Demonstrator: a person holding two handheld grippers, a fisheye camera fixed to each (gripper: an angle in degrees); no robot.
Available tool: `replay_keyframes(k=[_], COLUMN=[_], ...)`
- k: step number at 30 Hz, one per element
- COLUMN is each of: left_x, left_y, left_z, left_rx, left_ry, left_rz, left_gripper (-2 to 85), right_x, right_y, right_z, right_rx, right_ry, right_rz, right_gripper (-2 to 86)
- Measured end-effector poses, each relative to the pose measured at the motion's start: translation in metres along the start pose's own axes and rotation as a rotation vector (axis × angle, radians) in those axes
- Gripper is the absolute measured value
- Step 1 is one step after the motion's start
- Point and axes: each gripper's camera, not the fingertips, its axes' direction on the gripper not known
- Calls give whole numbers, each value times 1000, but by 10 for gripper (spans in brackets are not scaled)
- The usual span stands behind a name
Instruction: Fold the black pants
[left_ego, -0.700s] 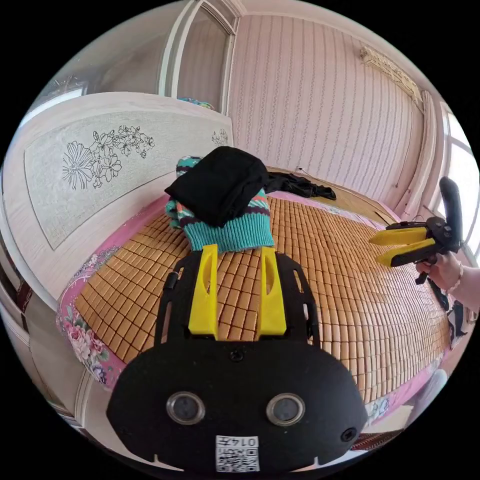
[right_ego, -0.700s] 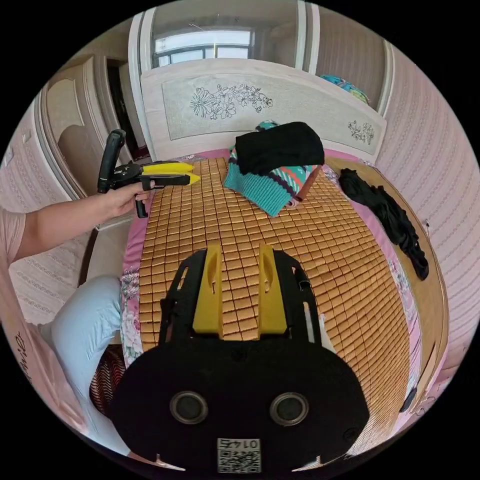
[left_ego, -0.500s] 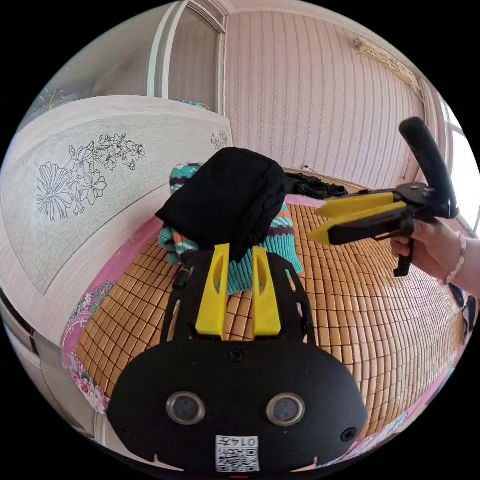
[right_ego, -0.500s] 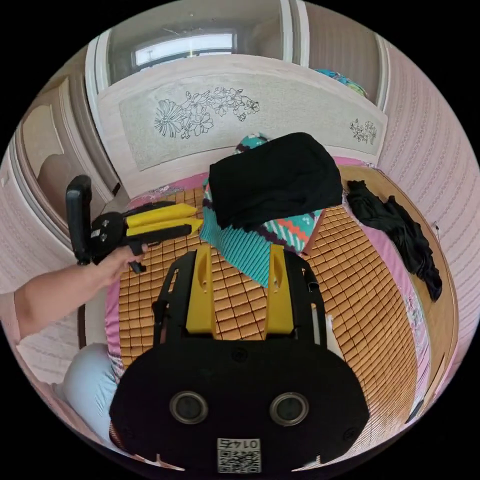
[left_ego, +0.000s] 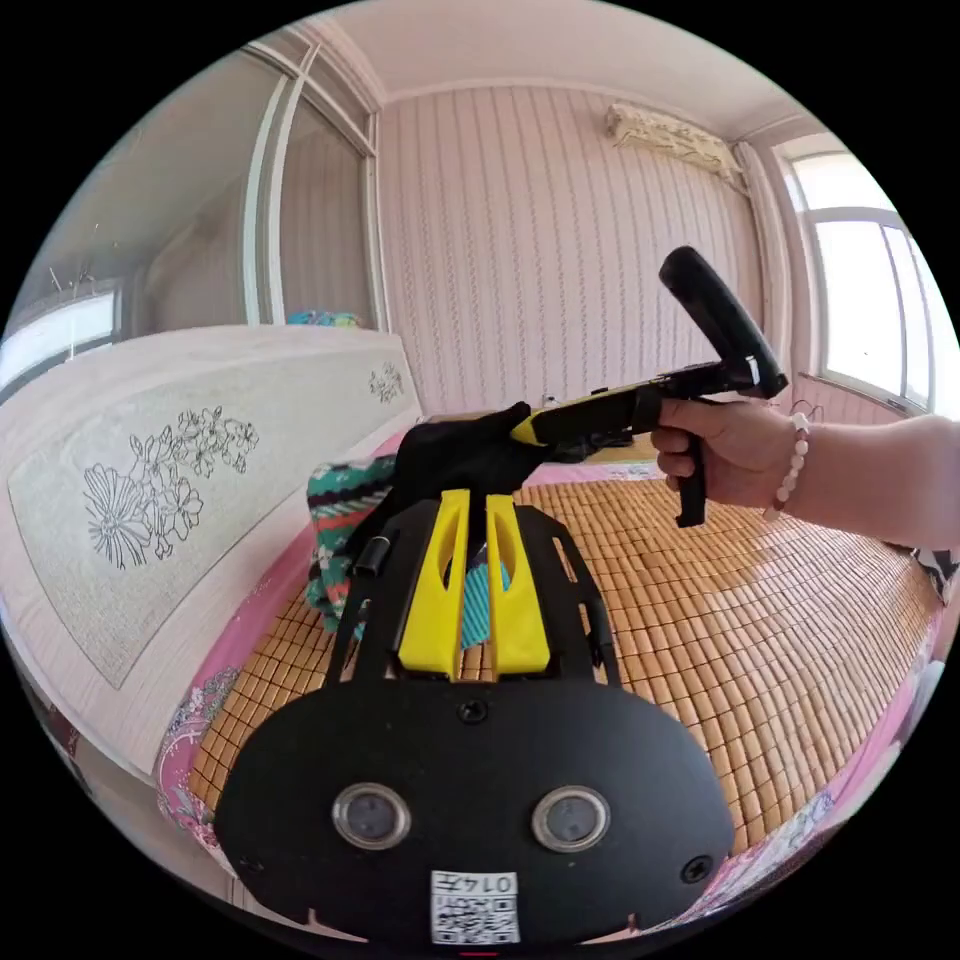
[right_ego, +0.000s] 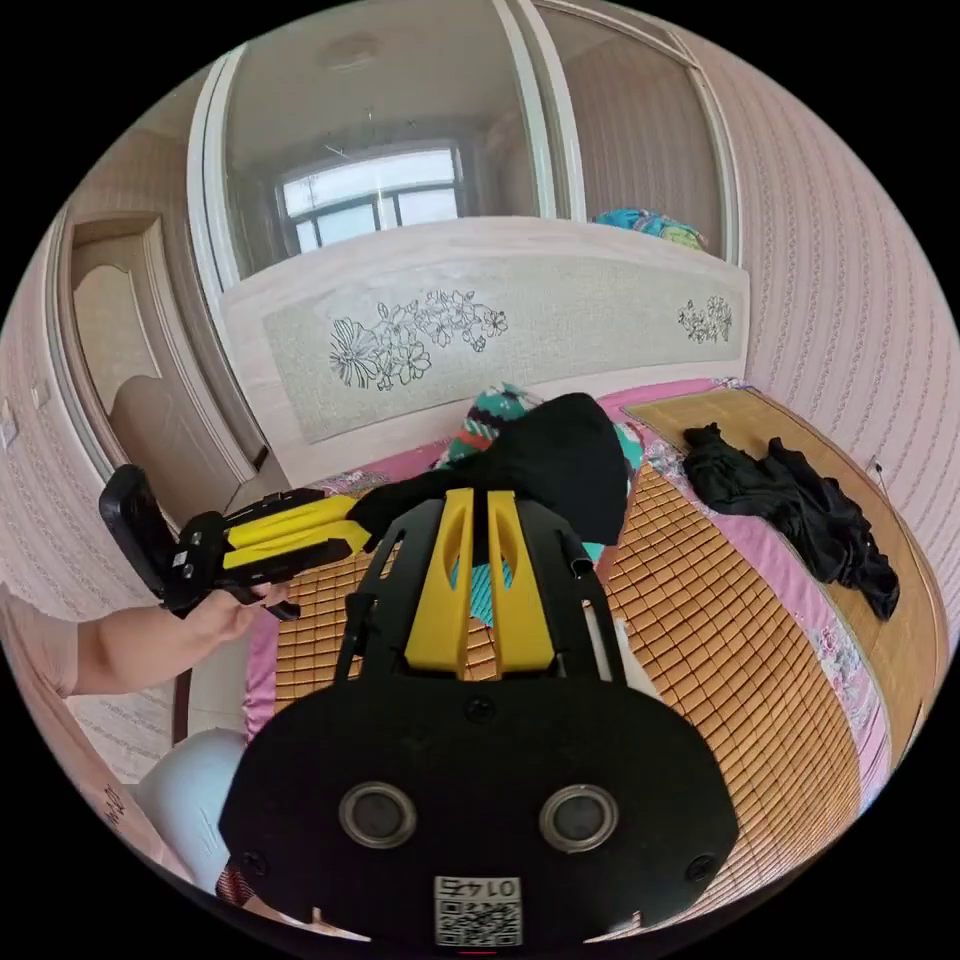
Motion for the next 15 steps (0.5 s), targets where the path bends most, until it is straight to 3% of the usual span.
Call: replay_keyframes(k=[4,6,9,12,15], left_x=[60,121,216,274,286], left_y=[-6,19,79,130,148], left_z=[-62,-80,-86,-103,-133], left_rx=[20,-63,-254,-426,-501], left_ry=[315,584,796,878,842], left_rz=[-34,-104,-168,-219,-222], left_gripper=[33,37,29,3,-7], right_x=[-35,-51,-68,-86,-115], right_y=[103,173,309,420,462], right_z=[-130,-178,-232,-261,-281], right_rx=[59,56,-105,-296,-389], right_ry=[-19,50,176,310,437], right_rz=[131,251,532,779,750], right_gripper=[5,5,6,6,2])
